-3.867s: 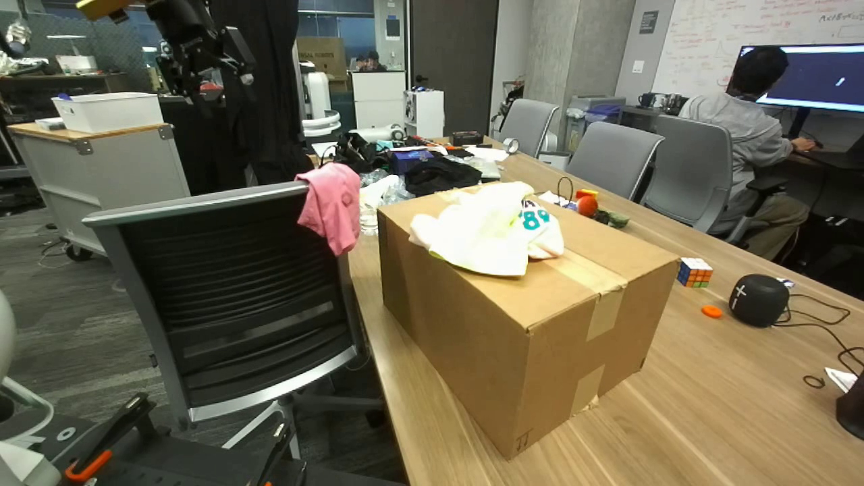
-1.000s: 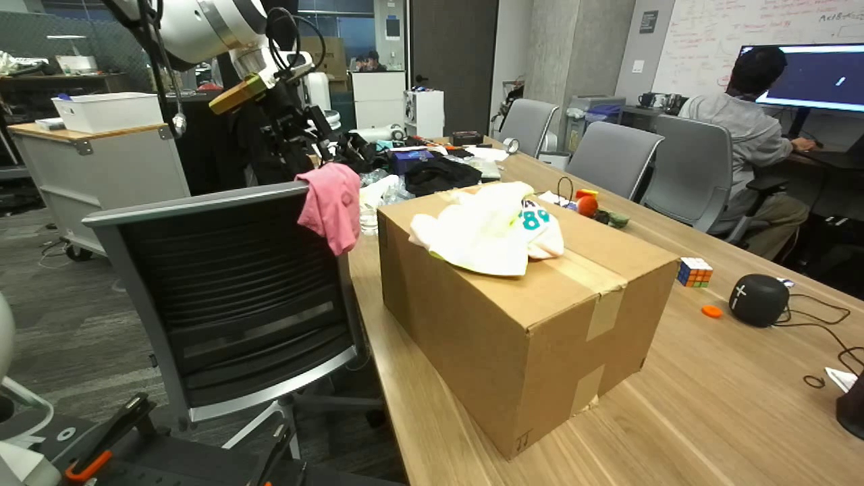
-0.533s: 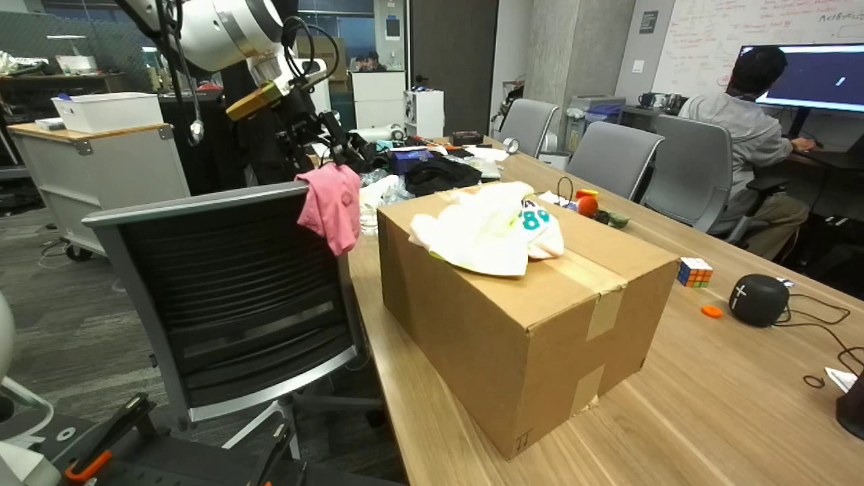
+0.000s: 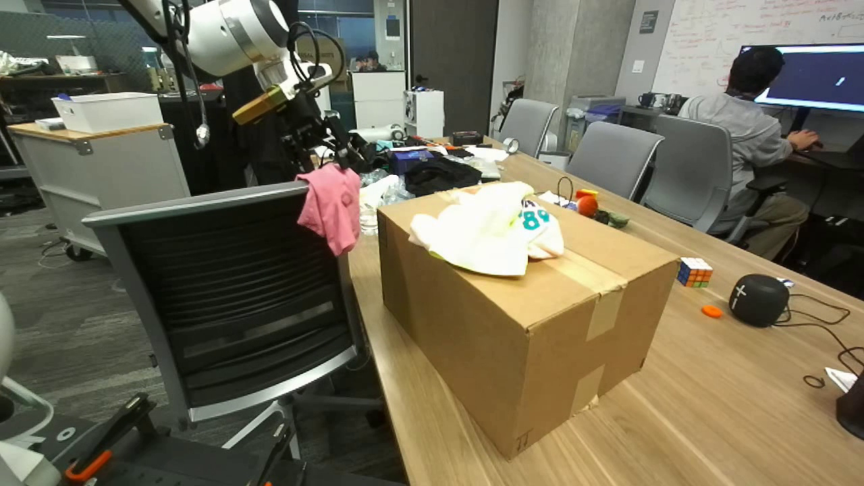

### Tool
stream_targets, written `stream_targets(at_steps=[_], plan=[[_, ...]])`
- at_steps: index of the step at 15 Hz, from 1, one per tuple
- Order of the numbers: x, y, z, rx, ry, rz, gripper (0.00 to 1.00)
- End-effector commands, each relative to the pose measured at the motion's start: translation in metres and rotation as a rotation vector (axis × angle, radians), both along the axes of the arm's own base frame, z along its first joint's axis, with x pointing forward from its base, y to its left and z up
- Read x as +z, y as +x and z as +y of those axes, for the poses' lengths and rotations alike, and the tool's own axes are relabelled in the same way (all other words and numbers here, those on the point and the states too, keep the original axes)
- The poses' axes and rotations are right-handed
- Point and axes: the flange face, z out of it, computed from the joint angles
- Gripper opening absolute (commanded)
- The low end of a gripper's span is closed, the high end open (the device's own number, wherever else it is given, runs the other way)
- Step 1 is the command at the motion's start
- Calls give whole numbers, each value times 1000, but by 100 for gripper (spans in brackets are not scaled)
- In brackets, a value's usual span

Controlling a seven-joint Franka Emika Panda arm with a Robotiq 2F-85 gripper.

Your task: Put the peach shirt, the green towel and the pink shirt on the top of the box

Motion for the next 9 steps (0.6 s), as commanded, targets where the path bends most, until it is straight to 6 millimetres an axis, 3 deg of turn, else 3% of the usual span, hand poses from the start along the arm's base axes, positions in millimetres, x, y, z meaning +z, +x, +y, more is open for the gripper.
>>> stream_targets(at_steps=[1,2,3,9], plan=[[-1,8,-4,-24,12,-7,100],[-1,8,-4,-25,13,-5,75],[-2,8,-5,-27,14,-4,72],[4,9,-3,-30,24,-15,29]])
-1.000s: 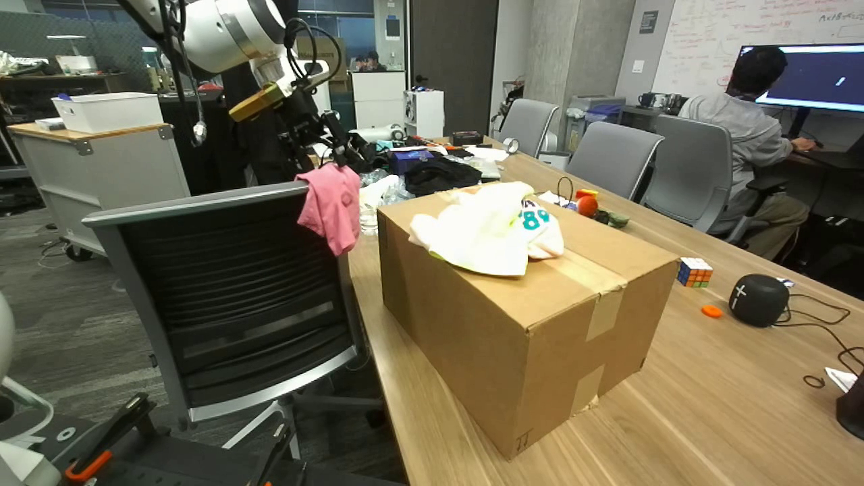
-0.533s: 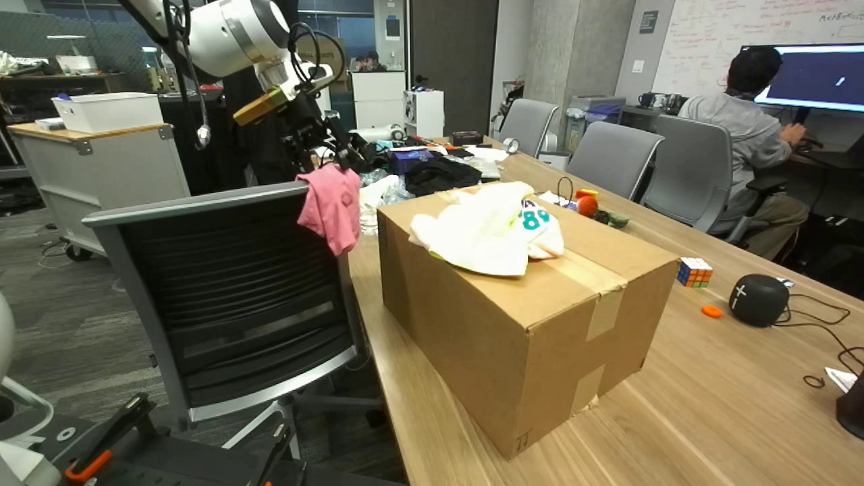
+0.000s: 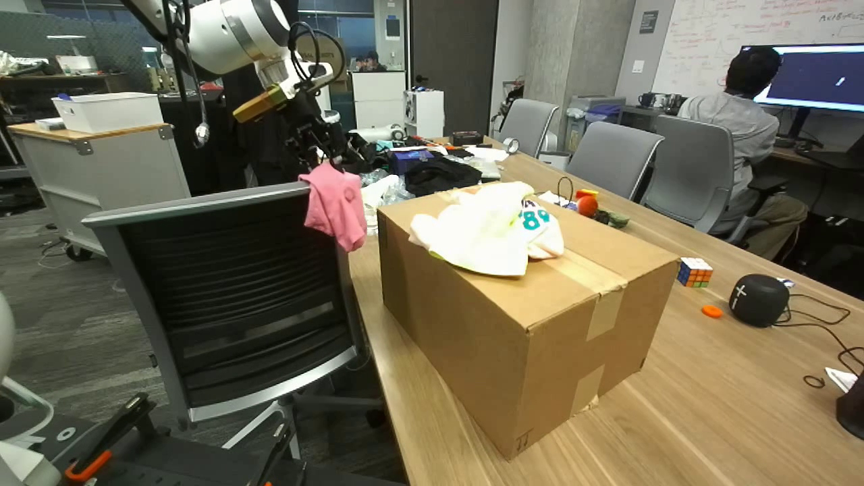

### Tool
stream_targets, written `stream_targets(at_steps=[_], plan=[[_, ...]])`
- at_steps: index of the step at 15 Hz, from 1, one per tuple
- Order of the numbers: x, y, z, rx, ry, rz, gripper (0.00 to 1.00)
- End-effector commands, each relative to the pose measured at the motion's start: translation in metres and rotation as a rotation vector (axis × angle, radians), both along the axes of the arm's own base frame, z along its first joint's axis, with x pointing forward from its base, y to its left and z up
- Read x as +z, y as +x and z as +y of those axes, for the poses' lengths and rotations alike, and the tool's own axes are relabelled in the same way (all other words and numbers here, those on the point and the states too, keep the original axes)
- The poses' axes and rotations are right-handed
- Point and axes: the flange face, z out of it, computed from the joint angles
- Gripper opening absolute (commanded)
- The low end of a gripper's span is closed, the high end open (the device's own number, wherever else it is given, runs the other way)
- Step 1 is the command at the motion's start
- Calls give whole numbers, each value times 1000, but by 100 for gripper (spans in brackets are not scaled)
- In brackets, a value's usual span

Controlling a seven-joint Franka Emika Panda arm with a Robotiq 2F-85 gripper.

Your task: Put the peach shirt, the green towel and the pink shirt on the top of the box

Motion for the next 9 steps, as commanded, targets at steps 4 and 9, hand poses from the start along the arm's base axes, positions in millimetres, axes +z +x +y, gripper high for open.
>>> stream_targets(at_steps=[4,9], plan=[[8,4,-4,-9,4,-20,7],[19,-1,-1,10,-7,-35,8]])
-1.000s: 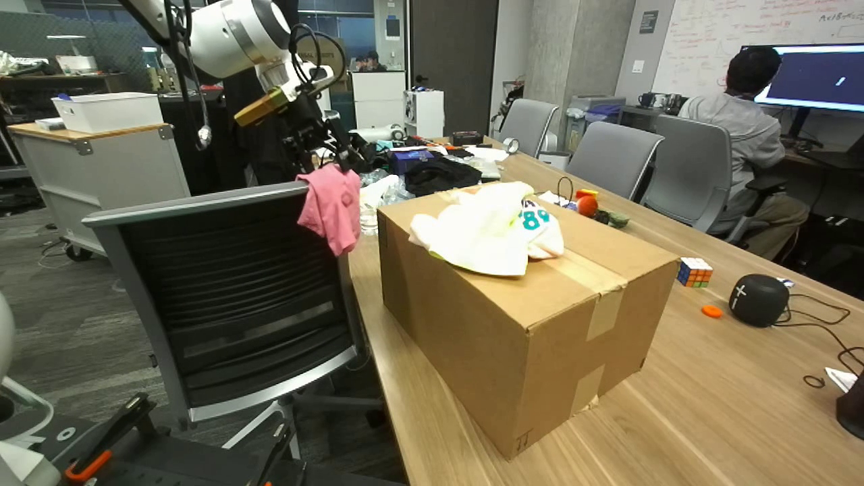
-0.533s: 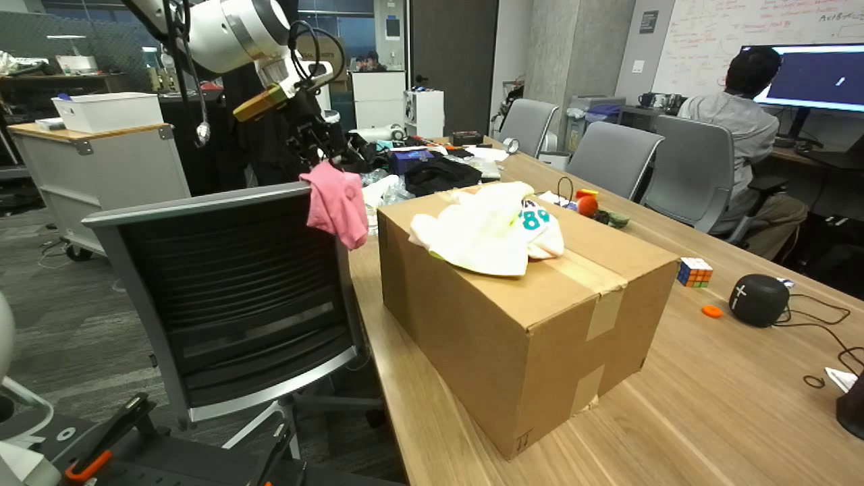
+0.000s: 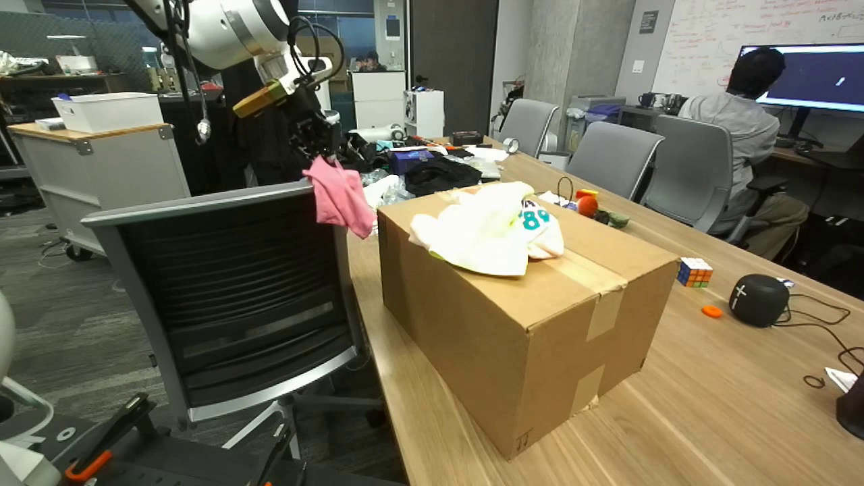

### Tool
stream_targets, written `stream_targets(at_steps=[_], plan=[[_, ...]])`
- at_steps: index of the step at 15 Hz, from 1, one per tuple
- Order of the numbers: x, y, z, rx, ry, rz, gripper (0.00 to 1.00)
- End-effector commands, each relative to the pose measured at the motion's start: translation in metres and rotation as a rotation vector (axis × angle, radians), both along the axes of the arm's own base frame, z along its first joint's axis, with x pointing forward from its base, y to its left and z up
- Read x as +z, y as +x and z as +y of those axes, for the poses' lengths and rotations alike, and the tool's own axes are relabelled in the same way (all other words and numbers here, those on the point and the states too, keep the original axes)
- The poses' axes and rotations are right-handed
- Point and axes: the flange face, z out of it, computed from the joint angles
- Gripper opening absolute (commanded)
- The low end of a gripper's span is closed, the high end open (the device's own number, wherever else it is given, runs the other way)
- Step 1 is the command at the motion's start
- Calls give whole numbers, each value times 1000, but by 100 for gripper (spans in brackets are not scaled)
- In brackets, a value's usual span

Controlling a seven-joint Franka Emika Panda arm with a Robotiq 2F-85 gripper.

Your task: Put the peach shirt, the green towel and the pink shirt on the top of the box

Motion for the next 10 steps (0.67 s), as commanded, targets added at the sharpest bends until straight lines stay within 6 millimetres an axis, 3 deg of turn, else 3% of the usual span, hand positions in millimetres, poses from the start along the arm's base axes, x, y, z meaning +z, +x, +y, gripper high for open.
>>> stream_targets(at_steps=[1,6,10], plan=[[12,-5,-2,5,-9,-16,8],[37,-10,-11,-7,5,-39,8],[74,-15,-28,-56,14,-90,8]])
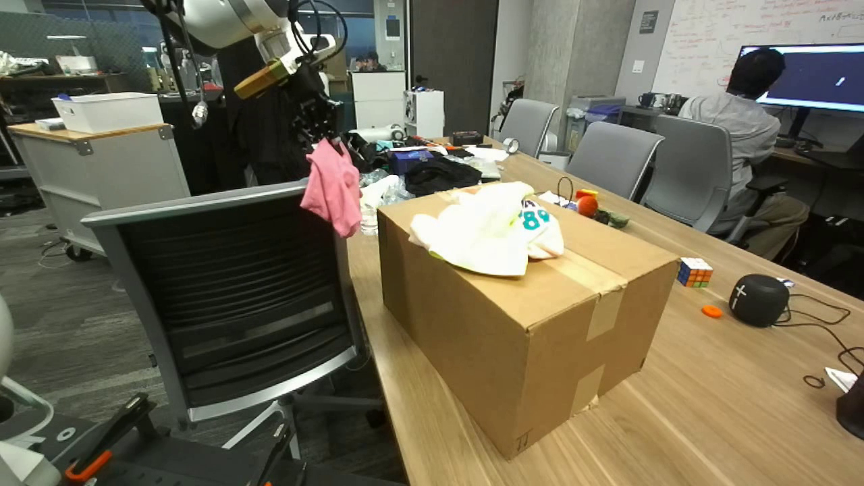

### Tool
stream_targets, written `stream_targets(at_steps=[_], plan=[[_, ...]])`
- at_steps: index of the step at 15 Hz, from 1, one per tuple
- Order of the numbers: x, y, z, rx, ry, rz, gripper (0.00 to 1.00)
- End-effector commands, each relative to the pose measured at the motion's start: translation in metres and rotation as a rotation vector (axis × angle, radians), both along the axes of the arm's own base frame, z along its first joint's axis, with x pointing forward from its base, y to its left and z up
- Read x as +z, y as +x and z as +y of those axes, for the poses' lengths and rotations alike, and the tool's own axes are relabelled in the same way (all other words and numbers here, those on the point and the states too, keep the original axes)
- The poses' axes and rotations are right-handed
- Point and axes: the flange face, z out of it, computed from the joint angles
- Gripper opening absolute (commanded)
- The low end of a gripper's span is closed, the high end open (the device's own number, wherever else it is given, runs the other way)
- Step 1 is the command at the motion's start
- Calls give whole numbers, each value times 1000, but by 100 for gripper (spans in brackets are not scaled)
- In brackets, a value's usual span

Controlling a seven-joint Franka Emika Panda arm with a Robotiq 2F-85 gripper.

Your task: Put the peach shirt, the green towel and the pink shirt on the top of the box

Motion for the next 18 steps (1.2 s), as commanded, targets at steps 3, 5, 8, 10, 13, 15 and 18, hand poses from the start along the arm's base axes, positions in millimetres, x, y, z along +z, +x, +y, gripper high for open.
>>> stream_targets(at_steps=[3,5,8,10,13,15,18], plan=[[81,-17,-24,-62,0,-92,8],[116,-23,-29,-82,-7,-119,8],[162,-29,-28,-102,-26,-138,8],[185,-29,-27,-126,-32,-145,8],[203,-26,-36,-162,-40,-142,8],[209,-23,-48,-192,-45,-136,8],[216,-18,-86,-279,-54,-132,8]])
